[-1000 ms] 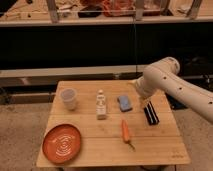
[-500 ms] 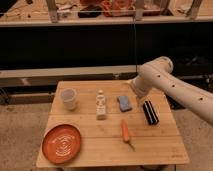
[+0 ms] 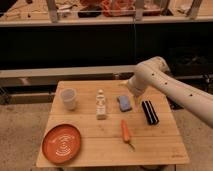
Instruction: Place the white sponge in the ceramic bowl
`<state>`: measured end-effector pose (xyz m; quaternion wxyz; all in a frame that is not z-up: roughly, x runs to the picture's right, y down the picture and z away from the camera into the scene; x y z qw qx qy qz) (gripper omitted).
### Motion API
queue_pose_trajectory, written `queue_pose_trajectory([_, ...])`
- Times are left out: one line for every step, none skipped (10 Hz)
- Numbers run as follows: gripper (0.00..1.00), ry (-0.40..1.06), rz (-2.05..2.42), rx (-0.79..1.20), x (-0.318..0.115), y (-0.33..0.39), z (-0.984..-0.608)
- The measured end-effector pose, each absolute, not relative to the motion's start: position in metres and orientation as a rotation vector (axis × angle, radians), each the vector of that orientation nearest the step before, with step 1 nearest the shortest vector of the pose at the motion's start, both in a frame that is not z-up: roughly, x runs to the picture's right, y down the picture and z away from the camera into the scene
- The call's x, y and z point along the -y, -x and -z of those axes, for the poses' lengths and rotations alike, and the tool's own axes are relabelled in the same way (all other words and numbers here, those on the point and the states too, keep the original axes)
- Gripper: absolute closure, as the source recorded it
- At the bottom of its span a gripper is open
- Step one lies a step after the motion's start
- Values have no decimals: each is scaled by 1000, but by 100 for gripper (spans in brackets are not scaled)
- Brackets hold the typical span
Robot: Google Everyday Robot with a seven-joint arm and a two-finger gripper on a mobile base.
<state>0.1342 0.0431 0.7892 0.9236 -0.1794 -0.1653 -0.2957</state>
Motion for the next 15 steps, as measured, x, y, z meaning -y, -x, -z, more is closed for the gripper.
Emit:
queue_pose_trajectory([20, 380, 623, 346, -44, -134, -797])
queue_pose_trajectory([20, 389, 632, 350, -45, -133, -802])
queue_pose_trajectory([20, 399, 644, 355, -46, -131, -808])
queue_pose_trajectory([20, 407, 655, 360, -46, -130, -813])
queue_pose_trajectory([20, 416, 667, 364, -46, -131, -818])
queue_pose_trajectory([20, 429, 681, 368, -47, -134, -823])
queue_pose_trajectory([20, 435, 691, 370, -48, -135, -827])
queue_pose_trajectory([20, 445, 712, 376, -50, -136, -837])
queue_pose_trajectory([20, 451, 724, 379, -52, -134, -842])
queue_pose_trajectory([20, 457, 739, 379, -52, -135, -844])
queue_pose_trajectory([20, 464, 755, 383, -54, -137, -847])
queue_pose_trajectory([20, 474, 779, 389, -61, -139, -855])
queue_pose_trajectory([20, 480, 797, 393, -66, -139, -862])
queue_pose_trajectory([20, 484, 815, 398, -68, -138, -866])
queue_pose_trajectory([20, 486, 858, 407, -72, -134, -870])
